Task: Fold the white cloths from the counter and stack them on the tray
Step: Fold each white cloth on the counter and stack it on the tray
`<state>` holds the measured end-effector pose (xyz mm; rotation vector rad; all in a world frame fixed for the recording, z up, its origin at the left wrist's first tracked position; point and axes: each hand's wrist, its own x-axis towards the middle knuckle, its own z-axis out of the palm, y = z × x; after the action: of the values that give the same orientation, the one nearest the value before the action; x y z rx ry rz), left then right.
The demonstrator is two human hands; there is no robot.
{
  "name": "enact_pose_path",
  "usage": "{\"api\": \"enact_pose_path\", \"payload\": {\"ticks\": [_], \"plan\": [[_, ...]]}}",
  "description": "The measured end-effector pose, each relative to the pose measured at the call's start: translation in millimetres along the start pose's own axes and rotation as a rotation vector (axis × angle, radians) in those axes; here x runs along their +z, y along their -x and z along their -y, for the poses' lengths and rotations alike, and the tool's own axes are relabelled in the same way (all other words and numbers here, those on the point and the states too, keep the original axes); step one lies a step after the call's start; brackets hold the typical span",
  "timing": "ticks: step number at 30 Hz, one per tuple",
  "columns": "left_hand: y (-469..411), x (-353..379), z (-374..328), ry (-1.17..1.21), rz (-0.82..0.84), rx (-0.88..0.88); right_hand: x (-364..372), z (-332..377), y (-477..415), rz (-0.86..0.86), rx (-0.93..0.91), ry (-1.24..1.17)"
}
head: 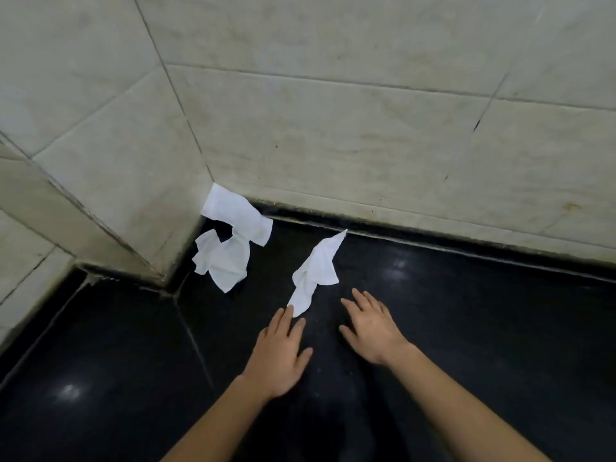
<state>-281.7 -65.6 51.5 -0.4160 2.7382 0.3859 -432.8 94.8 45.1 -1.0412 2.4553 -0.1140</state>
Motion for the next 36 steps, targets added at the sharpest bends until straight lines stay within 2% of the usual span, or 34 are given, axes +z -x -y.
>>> {"api": "enact_pose_path", "payload": {"ticks": [6,10,14,17,19,24,28,30,36], "plan": [[-56,19,34,0.024,0.099,0.121,17,20,-62,0.064,0.077,0.03],[-70,46,42,0.016,0.21,0.116,26,17,-100,0.211,0.042,0.103],[-70,66,51,-0.028,0.064,0.086,42,6,-102,0.106,-0.03,0.196],[-63,74,53,-0.016,-0.148,0.123,48,-4,-88,-0.068,-0.094,0.283],[-56,72,56,-0.059,-0.212,0.122,44,-11,-70,-0.072,-0.037,0.185],[-36,53,58,-0.053,-0.253,0.023,16,-33,-17,-0.062,0.07,-0.149],[-19,24,47,0.017,-0.359,-0.021,-19,-37,3,0.001,0.012,-0.133],[-11,-2,37,0.127,-0.461,-0.085,-39,-34,13,-0.043,-0.009,-0.171],[17,-94,1,0.3,-0.699,-0.194,-114,-17,51,-0.343,0.007,-0.339]]}}
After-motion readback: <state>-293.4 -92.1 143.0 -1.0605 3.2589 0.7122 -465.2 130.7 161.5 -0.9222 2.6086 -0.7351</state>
